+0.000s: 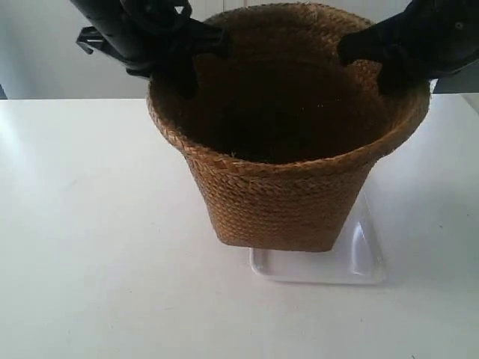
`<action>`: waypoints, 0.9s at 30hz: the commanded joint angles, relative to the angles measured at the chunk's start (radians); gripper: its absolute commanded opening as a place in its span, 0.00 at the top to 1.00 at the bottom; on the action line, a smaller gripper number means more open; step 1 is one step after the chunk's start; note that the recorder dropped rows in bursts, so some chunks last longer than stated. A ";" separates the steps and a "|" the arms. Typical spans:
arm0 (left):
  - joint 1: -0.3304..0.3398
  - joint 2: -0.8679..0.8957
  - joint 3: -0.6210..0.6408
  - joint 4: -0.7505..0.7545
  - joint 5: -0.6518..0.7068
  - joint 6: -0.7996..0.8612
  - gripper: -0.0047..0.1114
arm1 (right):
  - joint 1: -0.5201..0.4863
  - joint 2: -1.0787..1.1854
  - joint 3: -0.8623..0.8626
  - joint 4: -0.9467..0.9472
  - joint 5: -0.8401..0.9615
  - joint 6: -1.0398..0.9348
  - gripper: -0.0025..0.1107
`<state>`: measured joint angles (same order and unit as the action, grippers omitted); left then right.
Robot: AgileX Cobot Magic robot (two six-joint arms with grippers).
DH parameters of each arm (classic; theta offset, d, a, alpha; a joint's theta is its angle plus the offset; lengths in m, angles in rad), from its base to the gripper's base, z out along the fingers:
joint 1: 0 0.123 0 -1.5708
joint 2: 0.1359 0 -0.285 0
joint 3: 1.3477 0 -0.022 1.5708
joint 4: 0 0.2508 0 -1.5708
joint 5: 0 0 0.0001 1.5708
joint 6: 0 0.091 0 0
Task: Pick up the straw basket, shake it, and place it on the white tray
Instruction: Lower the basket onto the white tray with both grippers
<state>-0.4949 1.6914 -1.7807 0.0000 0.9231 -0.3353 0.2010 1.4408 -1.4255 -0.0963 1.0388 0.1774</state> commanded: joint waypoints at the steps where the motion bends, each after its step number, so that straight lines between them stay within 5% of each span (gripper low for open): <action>1: -0.036 0.039 -0.058 0.000 0.025 0.010 0.96 | -0.057 0.011 -0.060 0.029 0.016 -0.098 0.98; 9: -0.088 0.135 -0.141 0.030 0.020 -0.032 0.96 | -0.153 0.017 -0.090 0.046 0.038 -0.151 0.98; 27: -0.088 0.200 -0.189 0.057 0.027 -0.032 0.96 | -0.155 0.122 -0.088 0.048 0.070 -0.200 0.98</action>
<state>-0.5755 1.8941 -1.9645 0.0425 0.9355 -0.3838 0.0522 1.5552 -1.5033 -0.0342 1.1193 0.0000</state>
